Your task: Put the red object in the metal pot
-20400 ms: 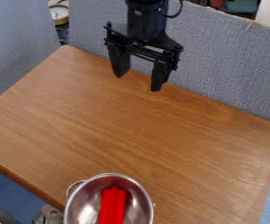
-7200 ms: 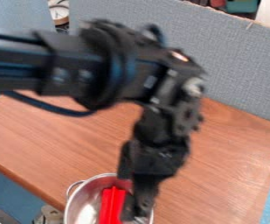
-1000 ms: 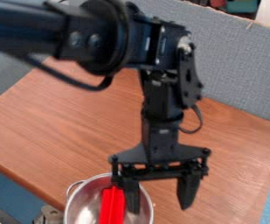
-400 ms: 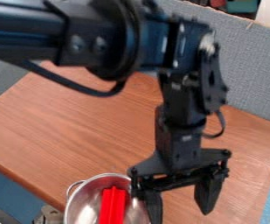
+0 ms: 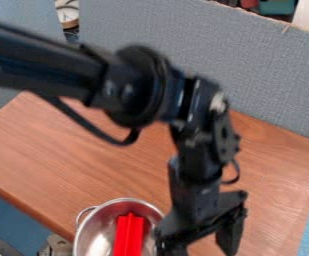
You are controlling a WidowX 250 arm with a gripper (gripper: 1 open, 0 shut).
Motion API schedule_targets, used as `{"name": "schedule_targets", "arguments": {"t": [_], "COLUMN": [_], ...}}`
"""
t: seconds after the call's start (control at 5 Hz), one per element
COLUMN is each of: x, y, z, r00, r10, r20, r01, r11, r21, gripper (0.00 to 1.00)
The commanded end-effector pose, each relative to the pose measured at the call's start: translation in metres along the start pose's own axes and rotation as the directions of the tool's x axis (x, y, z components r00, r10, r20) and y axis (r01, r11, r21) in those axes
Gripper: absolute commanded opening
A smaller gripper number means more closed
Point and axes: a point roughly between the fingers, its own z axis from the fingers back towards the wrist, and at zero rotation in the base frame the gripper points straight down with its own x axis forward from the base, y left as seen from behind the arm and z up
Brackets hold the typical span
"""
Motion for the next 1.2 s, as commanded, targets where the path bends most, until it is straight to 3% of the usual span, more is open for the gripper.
{"name": "schedule_targets", "arguments": {"t": [0.0,0.2,0.4,0.6,0.8,1.0], "x": [0.001,-0.012,-0.009,-0.017,0.021,0.064], "y": [0.003,0.001,0.000,-0.006,0.017,0.041], "z": [-0.014,-0.003,0.006,0.008,0.000,-0.005], "r00": [0.994,0.996,0.997,0.995,0.984,0.971], "r10": [0.112,0.067,0.038,-0.056,-0.155,-0.212], "r20": [0.014,0.054,0.073,0.082,0.086,0.115], "r01": [-0.111,-0.064,-0.034,0.060,0.157,0.214], "r11": [0.992,0.996,0.998,0.997,0.987,0.977], "r21": [-0.056,-0.062,-0.056,-0.048,-0.021,-0.009], "gripper": [1.00,1.00,1.00,1.00,1.00,1.00]}}
